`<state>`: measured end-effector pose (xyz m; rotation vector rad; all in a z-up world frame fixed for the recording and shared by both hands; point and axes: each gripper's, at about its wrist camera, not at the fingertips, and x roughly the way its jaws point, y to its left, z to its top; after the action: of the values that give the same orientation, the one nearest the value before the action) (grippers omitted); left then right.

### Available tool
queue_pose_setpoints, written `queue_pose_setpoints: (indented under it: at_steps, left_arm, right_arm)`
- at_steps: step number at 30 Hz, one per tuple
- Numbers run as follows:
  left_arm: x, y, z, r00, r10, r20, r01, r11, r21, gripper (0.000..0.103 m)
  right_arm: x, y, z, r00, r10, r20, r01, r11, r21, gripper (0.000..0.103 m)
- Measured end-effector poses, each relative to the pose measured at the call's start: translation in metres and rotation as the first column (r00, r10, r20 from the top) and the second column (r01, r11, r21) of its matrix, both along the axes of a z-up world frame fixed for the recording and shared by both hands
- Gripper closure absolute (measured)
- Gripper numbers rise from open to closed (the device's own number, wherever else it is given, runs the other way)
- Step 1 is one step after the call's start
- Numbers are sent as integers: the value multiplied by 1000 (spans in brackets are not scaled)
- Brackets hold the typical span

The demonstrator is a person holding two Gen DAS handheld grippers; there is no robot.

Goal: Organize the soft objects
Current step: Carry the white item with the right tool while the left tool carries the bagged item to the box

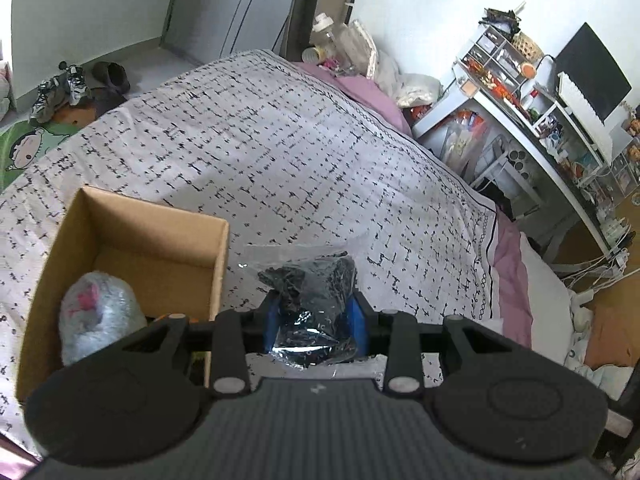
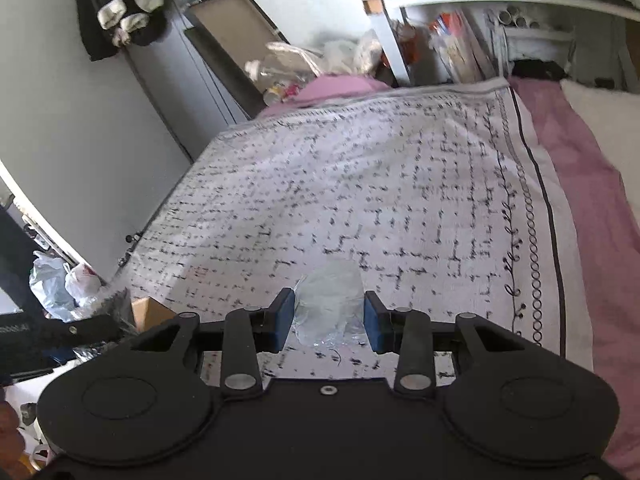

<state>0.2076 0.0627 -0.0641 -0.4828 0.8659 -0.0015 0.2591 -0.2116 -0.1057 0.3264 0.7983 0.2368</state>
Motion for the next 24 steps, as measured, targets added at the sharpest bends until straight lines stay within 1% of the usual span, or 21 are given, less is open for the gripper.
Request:
queue_pose_setpoints:
  at_steps: [13,24]
  left_arm:
    - [-17,47,8,998,65,21,-65,998,-18,67]
    - [-14,87,0,994,107,20,-107,993,-40,67]
  right_arm:
    - [-13,47,27,997,65,34,-65,998,3,66]
    - [-9,96,36,992,123,35,-122,992,-20,66]
